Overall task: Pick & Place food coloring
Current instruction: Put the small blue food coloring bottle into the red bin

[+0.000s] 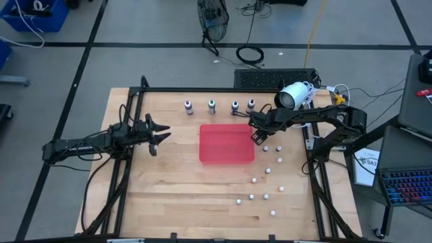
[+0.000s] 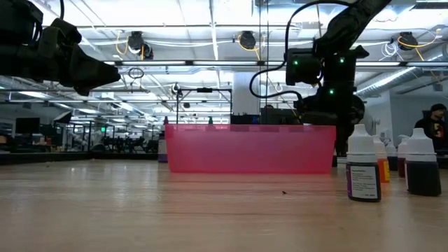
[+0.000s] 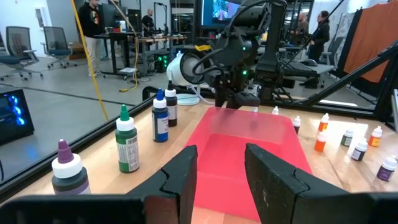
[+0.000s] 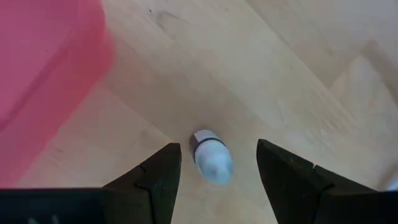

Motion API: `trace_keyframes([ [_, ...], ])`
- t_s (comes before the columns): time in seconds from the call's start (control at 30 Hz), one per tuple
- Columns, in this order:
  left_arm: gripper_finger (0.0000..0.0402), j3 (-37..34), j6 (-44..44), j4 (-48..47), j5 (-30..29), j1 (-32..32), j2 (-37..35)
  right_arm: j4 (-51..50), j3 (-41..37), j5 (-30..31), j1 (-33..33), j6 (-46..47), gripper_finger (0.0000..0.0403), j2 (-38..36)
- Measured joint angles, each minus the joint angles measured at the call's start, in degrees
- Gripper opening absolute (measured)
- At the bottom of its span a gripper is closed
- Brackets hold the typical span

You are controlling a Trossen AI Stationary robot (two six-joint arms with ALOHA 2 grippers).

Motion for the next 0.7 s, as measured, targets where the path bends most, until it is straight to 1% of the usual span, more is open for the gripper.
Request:
trace_keyframes([
  [0.27, 0.0136, 0.0, 0.0, 0.0, 0.0, 0.0, 0.0, 0.25, 0.0, -0.13, 0.0, -0.08, 0.0196, 0.0],
  [0.37, 0.0136, 0.0, 0.0, 0.0, 0.0, -0.02, 0.0, 0.25, 0.0, -0.11, 0.0, -0.08, 0.0191, 0.0],
  [0.5, 0.0136, 0.0, 0.0, 0.0, 0.0, -0.01, 0.0, 0.44, 0.0, -0.09, 0.0, -0.11, 0.0165, 0.0],
  [0.7, 0.0136, 0.0, 0.0, 0.0, 0.0, 0.0, 0.0, 0.44, 0.0, -0.09, 0.0, -0.39, 0.0109, 0.0],
])
